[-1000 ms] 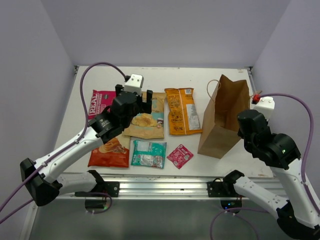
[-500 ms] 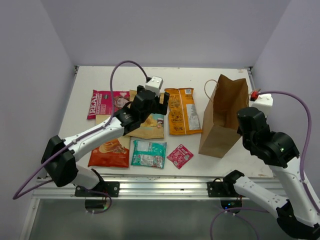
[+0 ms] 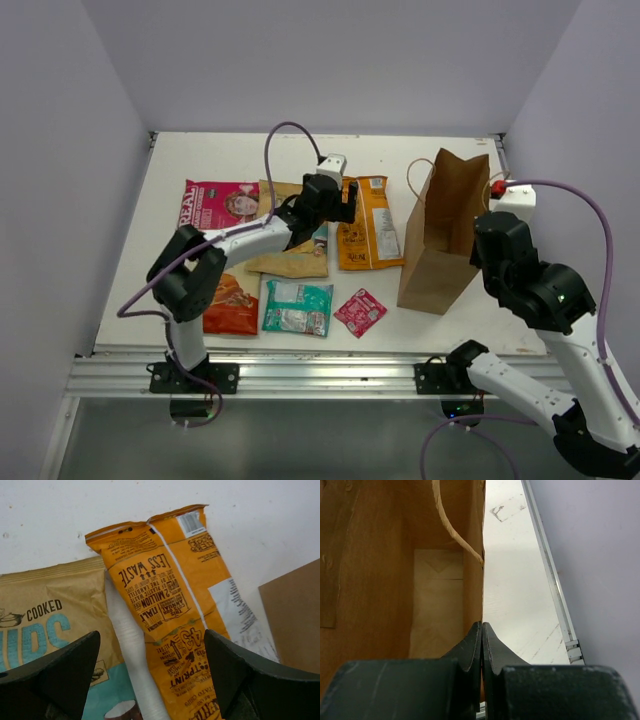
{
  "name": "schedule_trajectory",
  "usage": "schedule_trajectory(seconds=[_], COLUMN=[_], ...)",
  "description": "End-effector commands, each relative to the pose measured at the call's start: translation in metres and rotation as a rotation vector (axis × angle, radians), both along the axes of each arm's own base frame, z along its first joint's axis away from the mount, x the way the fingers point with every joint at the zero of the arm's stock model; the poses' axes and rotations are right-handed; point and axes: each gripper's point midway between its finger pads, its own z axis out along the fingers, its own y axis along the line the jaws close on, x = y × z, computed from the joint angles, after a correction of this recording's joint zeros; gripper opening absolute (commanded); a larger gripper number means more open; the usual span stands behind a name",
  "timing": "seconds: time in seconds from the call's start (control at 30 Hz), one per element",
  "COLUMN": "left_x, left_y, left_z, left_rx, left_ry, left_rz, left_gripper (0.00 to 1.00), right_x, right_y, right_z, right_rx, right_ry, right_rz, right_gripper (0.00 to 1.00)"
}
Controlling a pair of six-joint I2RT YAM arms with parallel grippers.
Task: Place the snacks into the paper bag
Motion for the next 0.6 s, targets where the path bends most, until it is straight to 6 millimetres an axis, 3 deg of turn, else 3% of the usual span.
schedule_trajectory(seconds=[0.0,0.07,0.23,0.3,0.57], left_x=[0.027,0.034,0.049,0.052,0.057], left_y=[-0.010,-0.012,-0.019,-0.024,-0.028], left_z=[-0.002,-0.023,-0.049,-0.044,-0.057], left_rx=[-0.104,-0.123,-0.185,-0.246,-0.346], left_ry=[-0.021,0.011,0.054,0.030,0.050], left_rz=[0.045,0.040,0.009,-0.016,-0.084], left_gripper=[0.89,0.89,0.88,0.88,0.86], right_x=[0.005,0.005,0.003,0.002,0.005], right_y=[0.008,0.009,0.010,0.010,0.014], right_z=[0.002,0.003,0.006,0.006,-0.001], right_rx=[0.018,0.025,0.036,0.037,0.029], right_ry=[-0.017,-0.021,-0.028,-0.031,-0.005], right_rz=[0.038,0.046,0.063,0.069,0.080], right_gripper=[0.00,0.00,0.00,0.00,0.00])
